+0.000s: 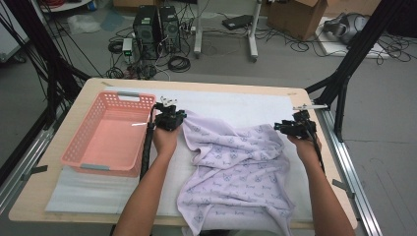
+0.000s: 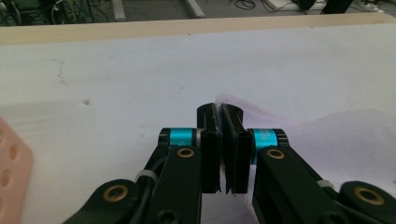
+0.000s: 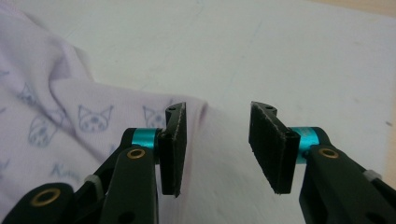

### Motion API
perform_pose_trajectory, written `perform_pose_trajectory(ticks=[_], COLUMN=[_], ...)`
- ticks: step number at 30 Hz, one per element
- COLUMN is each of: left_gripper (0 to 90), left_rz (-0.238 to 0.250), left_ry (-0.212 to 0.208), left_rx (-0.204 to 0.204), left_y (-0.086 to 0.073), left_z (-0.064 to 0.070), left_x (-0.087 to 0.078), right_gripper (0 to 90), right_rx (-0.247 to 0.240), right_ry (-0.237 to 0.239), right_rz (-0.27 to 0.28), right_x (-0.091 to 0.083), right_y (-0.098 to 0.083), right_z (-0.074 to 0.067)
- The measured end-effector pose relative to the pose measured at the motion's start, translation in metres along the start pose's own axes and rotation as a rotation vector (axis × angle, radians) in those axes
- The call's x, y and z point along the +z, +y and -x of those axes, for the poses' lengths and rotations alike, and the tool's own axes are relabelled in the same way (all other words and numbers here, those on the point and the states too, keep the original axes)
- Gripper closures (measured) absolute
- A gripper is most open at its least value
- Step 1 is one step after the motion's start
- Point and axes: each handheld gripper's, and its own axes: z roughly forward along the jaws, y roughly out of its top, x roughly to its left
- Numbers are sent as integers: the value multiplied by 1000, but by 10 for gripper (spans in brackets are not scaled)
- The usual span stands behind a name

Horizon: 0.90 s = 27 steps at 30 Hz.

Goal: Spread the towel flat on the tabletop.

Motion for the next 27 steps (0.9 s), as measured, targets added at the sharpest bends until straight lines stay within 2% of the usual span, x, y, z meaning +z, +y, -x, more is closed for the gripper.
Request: perform_pose_trajectory(ticks=[1, 4, 6, 7, 8, 9, 10, 11, 13, 15, 16, 17, 19, 20, 21, 22, 23, 24, 26, 27], left_gripper=[858, 856, 857, 858, 859, 861, 864, 866, 866, 866, 865, 864, 858, 856, 855, 854, 853, 852, 851, 849], left_rz=[-12, -40, -48, -43, -25, 1, 32, 67, 106, 102, 82, 56, -29, -58, -88, -109, -121, -133, -147, -147], left_ry=[-5, -18, -23, -24, -19, -14, -1, 15, 28, 30, 28, 23, 0, -4, 2, 6, 3, 3, -4, -5], left_rx=[-2, -16, -14, -24, -32, -40, -49, -55, -65, -71, -68, -72, -77, -68, -56, -51, -56, -53, -50, -50], left_y=[-1, -4, -4, -4, -2, 0, 3, 6, 10, 9, 8, 6, -2, -4, -8, -11, -14, -16, -18, -19], left_z=[0, -2, -5, -6, -8, -9, -9, -10, -12, -14, -15, -16, -15, -15, -13, -12, -12, -12, -12, -12], left_x=[1, 4, 5, 4, 2, -1, -5, -9, -14, -16, -14, -12, -3, 0, 4, 7, 10, 12, 14, 15], right_gripper=[557, 568, 660, 752, 824, 848, 855, 859, 859, 858, 856, 852, 845, 843, 840, 835, 832, 826, 773, 751], right_rx=[4, -25, -84, -92, -102, -121, -146, -154, -118, -106, -112, -113, -152, -151, -138, -104, -79, -85, -56, -58], right_ry=[8, 14, -11, -10, 8, 6, -5, -38, -58, -84, -81, -69, -73, -68, -58, -40, -23, -32, -18, -17], right_rz=[-23, -93, -136, -156, -171, -171, -141, -74, 101, 216, 236, 209, 116, 46, 4, -66, -137, -178, -244, -268], right_x=[8, 34, 47, 51, 54, 54, 51, 43, 23, 6, 1, 1, 6, 12, 16, 21, 25, 27, 29, 28], right_y=[4, 13, 15, 14, 14, 14, 16, 20, 27, 30, 30, 29, 23, 17, 13, 9, 4, 1, -3, -3], right_z=[-1, -9, -16, -18, -19, -20, -21, -22, -18, -17, -16, -15, -15, -14, -13, -11, -9, -8, -5, -2])
